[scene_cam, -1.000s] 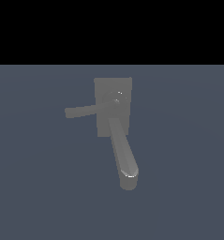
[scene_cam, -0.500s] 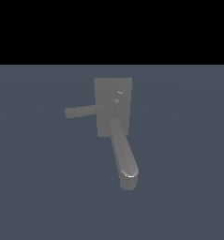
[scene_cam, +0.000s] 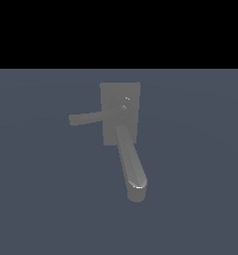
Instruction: Turn on the faucet by rotating a designated handle.
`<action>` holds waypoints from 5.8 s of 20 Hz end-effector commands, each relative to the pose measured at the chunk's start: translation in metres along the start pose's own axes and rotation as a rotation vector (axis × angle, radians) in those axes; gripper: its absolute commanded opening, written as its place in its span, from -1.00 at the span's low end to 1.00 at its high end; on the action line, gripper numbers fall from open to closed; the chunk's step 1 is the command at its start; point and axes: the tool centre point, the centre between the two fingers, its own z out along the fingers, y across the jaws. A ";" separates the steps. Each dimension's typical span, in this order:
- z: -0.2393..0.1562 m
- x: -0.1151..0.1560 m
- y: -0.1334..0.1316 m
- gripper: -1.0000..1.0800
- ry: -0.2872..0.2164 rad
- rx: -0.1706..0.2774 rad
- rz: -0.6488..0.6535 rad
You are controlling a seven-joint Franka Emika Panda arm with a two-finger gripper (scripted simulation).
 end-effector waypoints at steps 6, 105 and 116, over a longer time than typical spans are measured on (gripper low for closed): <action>-0.045 0.030 -0.011 -1.00 0.204 -0.256 -0.048; 0.107 -0.129 -0.504 -1.00 1.243 -0.756 -1.810; 0.103 -0.115 -0.483 -1.00 1.243 -0.756 -1.809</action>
